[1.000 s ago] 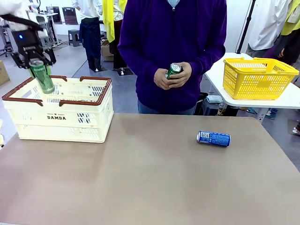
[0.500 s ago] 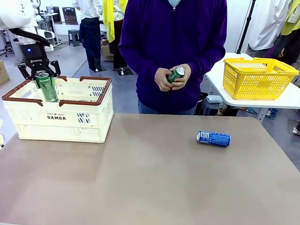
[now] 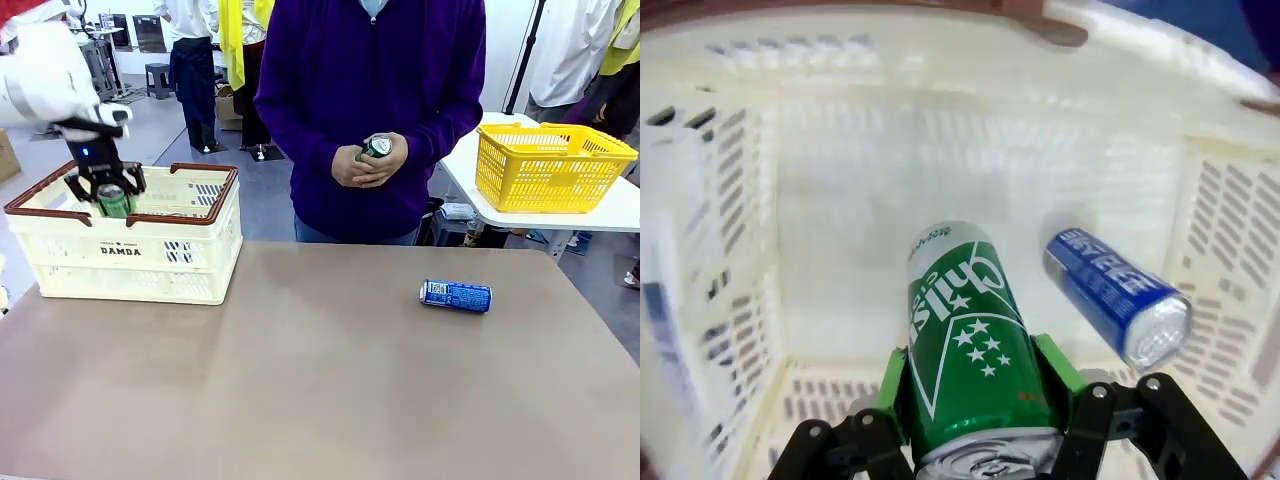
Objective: Place the drinks into the Shopping basket.
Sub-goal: Pick up one drink and place it into the Shopping basket.
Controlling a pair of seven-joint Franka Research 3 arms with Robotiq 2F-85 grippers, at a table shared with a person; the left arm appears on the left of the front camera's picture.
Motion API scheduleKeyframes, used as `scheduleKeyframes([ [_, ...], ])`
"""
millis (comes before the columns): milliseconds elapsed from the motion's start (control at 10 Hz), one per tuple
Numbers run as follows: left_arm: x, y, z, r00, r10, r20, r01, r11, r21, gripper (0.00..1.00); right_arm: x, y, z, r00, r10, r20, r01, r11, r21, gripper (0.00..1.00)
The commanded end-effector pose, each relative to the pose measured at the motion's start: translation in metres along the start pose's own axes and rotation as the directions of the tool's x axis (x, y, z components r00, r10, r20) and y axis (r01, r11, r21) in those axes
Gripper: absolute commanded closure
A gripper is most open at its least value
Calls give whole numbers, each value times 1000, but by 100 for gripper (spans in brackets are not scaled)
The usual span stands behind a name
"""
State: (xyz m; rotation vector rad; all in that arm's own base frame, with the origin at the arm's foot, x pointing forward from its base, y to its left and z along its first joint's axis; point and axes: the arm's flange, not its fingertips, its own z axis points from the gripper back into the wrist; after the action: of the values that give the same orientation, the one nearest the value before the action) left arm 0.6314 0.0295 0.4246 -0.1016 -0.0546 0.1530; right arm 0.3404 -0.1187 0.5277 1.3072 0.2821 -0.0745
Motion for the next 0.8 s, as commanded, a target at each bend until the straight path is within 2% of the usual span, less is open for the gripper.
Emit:
scheduleKeyframes([
  [0,-10,5,-18,999,-16,-28,16,1000,-12,100,-3,2,4,1000,-5,-11,5,1000,-9,18],
  [300,-7,4,-26,1000,4,-27,-4,1000,-9,100,-3,2,4,1000,-5,-11,5,1000,-9,18],
  [400,-4,4,-29,999,11,-33,-12,1000,-20,85,-3,2,4,1000,-5,-11,5,1000,-9,18],
  [500,-3,4,-29,999,21,-31,-21,1000,-12,27,-3,2,4,1000,-5,-11,5,1000,-9,18],
  [600,-3,4,-29,999,30,-25,-30,999,-16,0,-3,2,4,1000,-5,-11,5,1000,-9,18],
  [700,-4,4,-26,999,34,-17,-34,999,-17,0,-3,2,4,1000,-5,-11,5,1000,-9,18],
])
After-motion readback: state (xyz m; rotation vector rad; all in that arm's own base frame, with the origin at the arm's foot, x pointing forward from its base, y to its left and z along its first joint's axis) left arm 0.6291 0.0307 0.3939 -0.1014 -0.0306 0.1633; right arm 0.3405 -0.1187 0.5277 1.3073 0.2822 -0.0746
